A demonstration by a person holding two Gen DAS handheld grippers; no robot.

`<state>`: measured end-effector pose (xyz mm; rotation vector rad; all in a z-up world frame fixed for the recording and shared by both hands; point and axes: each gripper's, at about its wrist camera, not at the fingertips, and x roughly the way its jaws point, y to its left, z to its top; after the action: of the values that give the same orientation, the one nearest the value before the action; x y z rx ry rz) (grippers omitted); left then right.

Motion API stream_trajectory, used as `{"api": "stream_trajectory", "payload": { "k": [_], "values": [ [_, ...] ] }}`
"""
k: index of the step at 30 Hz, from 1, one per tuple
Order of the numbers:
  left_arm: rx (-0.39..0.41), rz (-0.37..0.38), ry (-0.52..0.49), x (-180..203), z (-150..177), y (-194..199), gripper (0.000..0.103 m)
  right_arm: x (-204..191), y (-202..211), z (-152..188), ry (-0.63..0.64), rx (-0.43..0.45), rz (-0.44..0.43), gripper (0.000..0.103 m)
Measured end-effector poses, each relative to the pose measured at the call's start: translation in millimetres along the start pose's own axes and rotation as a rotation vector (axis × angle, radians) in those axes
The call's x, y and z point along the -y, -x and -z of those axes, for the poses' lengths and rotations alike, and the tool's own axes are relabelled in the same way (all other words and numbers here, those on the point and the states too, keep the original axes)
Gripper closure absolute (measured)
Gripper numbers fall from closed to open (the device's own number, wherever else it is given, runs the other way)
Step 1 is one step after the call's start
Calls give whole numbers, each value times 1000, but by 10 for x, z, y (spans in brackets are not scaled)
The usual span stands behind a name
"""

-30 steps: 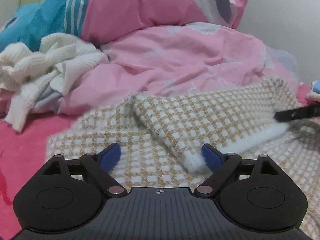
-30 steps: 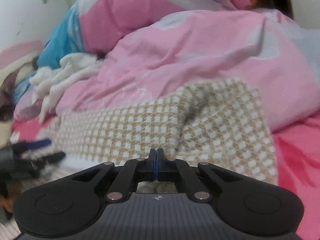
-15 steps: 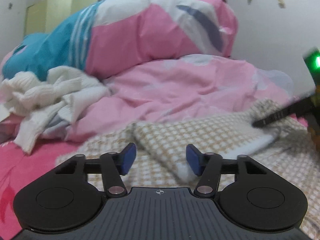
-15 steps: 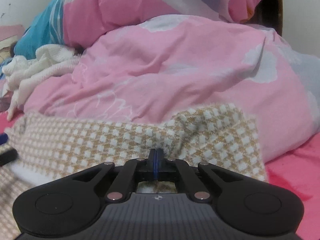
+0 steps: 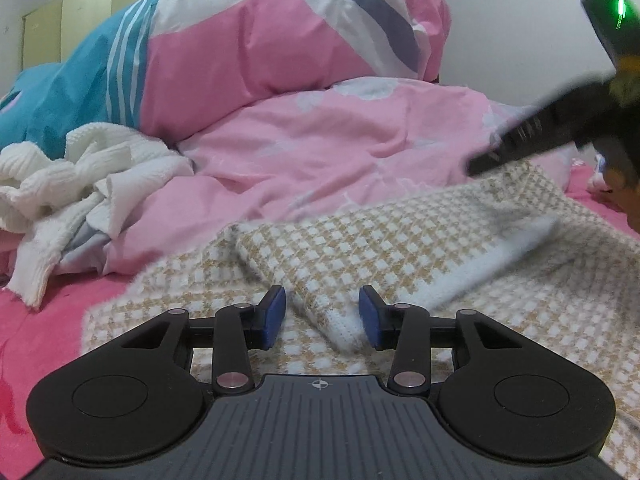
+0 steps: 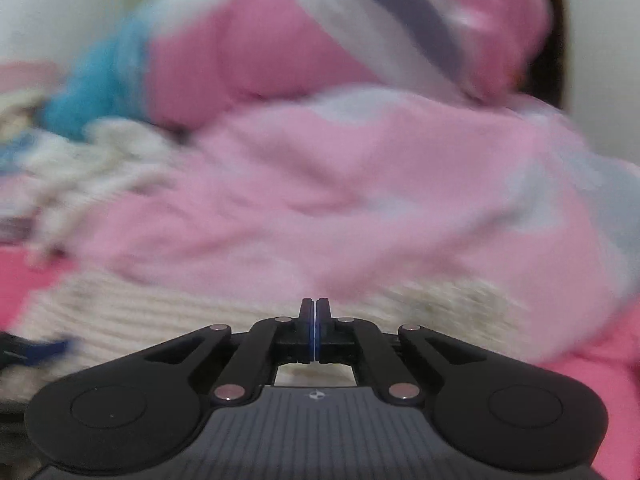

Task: Fold clothes

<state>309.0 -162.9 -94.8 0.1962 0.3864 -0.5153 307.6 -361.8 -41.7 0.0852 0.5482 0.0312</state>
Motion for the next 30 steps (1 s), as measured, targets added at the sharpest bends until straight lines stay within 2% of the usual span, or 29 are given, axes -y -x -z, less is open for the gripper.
{"api": "stream_trajectory", "payload": {
  "k": [1, 2, 4, 5, 8, 12, 14, 15, 16, 17, 19, 22, 26, 30],
  "values": [
    [0, 1, 4, -7, 0, 0, 61, -122, -47, -20, 21, -3, -39, 103],
    [-1, 2, 10, -17, 1, 0, 61, -202, -186, 6, 40, -35, -43, 103],
    [-4, 3, 22, -36, 1, -2, 61, -294, -609, 148, 72, -143, -7, 103],
    [-8, 2, 28, -46, 1, -7, 61, -308, -726, 208, 75, -161, 6, 103],
    [-5, 7, 46, -75, 5, 0, 61, -416, -590, 47, 60, -135, 18, 103],
    [-8, 10, 53, -82, 5, -3, 61, -695, -394, -166, 77, -12, -183, 103],
    [-7, 13, 57, -88, 5, 1, 61, -824, -608, -206, 111, -54, -254, 103],
    [-7, 12, 62, -95, 6, 2, 62, -888, -816, -163, 137, -123, -271, 103],
    [-8, 9, 69, -107, 7, 3, 62, -952, -1002, -87, 179, -174, -248, 103],
    [-9, 8, 75, -117, 8, 2, 62, -996, -1074, -48, 211, -175, -231, 103],
    [-10, 15, 85, -132, 10, 1, 62, -1006, -1028, -135, 182, -170, -237, 103],
    [-12, 25, 98, -156, 12, 0, 62, -963, -876, -214, 104, -116, -358, 103],
    [-15, 38, 117, -186, 15, -2, 62, -1017, -1106, -66, 128, -210, -323, 103],
    [-16, 41, 122, -206, 16, -13, 62, -689, -653, -84, 24, -106, -318, 103]
  ]
}}
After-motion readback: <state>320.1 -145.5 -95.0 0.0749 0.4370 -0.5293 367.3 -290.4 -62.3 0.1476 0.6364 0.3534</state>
